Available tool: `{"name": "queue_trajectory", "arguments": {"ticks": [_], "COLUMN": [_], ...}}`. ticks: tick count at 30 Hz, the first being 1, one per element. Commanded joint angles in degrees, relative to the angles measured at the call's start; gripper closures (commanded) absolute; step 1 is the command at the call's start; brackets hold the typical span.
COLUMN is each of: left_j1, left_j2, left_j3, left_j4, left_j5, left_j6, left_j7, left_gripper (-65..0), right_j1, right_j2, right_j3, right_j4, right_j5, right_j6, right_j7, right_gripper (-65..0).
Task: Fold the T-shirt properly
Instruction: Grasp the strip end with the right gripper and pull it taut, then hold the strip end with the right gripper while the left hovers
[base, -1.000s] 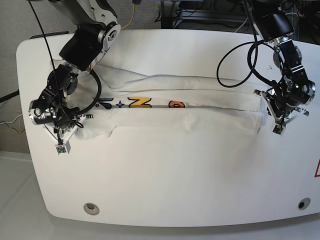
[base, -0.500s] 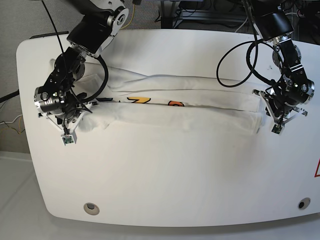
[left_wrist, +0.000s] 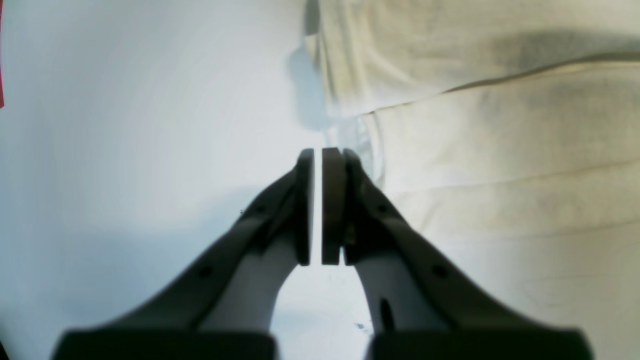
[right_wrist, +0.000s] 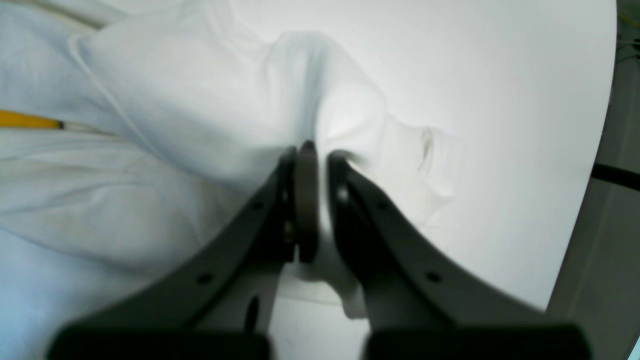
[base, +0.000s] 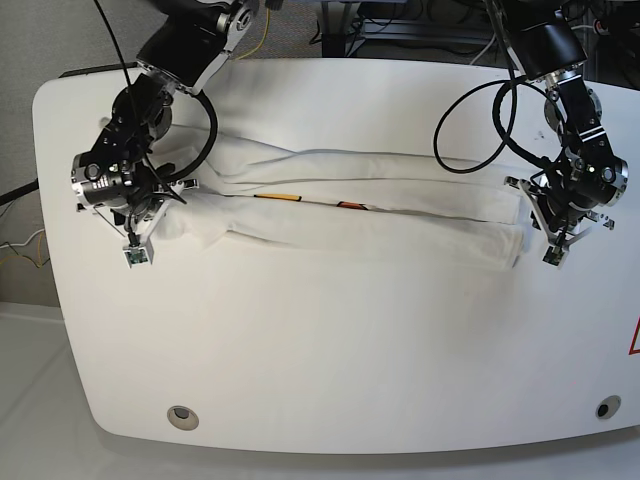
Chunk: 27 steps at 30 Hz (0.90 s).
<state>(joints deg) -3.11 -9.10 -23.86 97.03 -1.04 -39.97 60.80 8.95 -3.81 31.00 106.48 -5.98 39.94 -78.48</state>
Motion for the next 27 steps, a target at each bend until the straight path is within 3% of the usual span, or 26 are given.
{"name": "queue_trajectory", "arguments": {"ticks": [1,13,27], "left_j1": [-1.06,-0.89,-0.89], "left_j2": [-0.61,-0.61,-0.61], "left_j3": [-0.1,-0.1,-0.28], "left_j4": [-0.46,-5.91,-6.79], "left_j5": [-0.24,-0.24,-0.24], "left_j6": [-0.03,-0.03,-0.03], "left_j7": [-1.06,-5.54,-5.72], "left_gripper": [-1.8,-1.8,-1.8], "right_j1": [0.32,-2.05,-6.09], "right_j2": [0.78,0.78,0.61], "right_j3": [-0.19,-0.19,-0.19], "right_j4": [2.05,4.25,4.16], "right_j5": [0.13,0.04,0.04], "right_j6": [0.06,0.06,0.06], "right_j7": [0.46,-1.52,-1.52], "right_gripper": [0.0,0.0,0.0]}}
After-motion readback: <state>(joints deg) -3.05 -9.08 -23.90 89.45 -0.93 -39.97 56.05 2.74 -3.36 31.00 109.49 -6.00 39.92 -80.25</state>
